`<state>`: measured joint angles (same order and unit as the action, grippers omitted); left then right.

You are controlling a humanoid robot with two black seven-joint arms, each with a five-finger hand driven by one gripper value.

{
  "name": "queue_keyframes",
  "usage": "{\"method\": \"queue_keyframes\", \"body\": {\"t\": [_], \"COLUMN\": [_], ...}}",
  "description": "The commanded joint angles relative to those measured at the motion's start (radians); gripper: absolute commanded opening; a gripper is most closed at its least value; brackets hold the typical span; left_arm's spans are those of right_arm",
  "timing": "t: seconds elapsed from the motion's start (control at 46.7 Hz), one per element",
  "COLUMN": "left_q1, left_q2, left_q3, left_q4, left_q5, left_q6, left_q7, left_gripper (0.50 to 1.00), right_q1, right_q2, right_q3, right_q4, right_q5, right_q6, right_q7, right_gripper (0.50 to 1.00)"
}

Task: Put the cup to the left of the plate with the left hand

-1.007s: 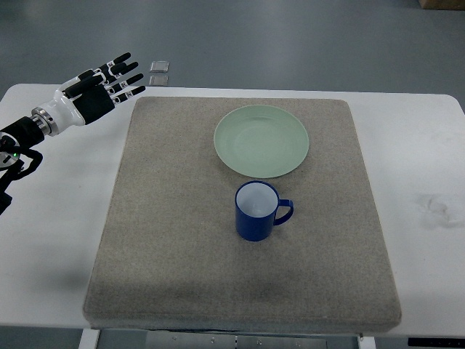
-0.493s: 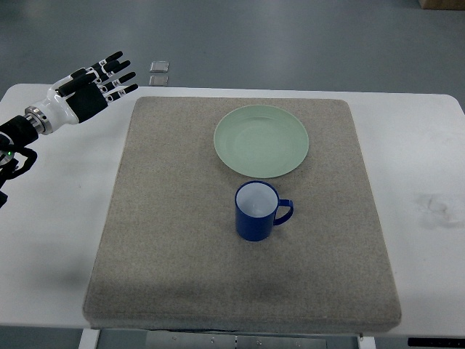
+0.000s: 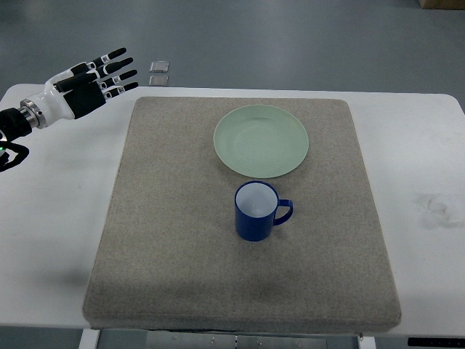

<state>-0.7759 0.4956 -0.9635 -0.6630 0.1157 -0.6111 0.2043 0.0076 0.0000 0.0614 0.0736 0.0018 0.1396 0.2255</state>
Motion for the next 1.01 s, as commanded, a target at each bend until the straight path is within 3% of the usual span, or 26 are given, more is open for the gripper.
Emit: {"method": "queue_keyframes", "body": {"t": [0.0,0.236,0.493,0.985], "left_q1": [0.012,0.047,0.142,0.159], "left_q2": [0.015,0.052,0.074,0.083], "left_q3": [-0.001,-0.006,-0.009,-0.001], "left_q4": [-0.015,-0.023,-0.164,-0.286], "left_q5": [0.056,0.286,0.414,0.418], "left_q6": [0.0,0.0,0.0,0.0], "left_q7": [-0.031,-0.141,-0.246,-0.284], "left_gripper": [0.999,0.999,0.999,0.999], "right_q1": [0.0,0.0,0.0,0.0], "right_q2": [0.0,0.0,0.0,0.0], "right_q3": [0.0,0.0,0.0,0.0], "right_q4": [0.0,0.0,0.0,0.0], "right_q5": [0.0,0.001,0.0,0.0], "right_q6": [0.0,0.0,0.0,0.0], "right_q7": [0.0,0.0,0.0,0.0], "right_gripper": [0.932,0.932,0.932,0.932]}}
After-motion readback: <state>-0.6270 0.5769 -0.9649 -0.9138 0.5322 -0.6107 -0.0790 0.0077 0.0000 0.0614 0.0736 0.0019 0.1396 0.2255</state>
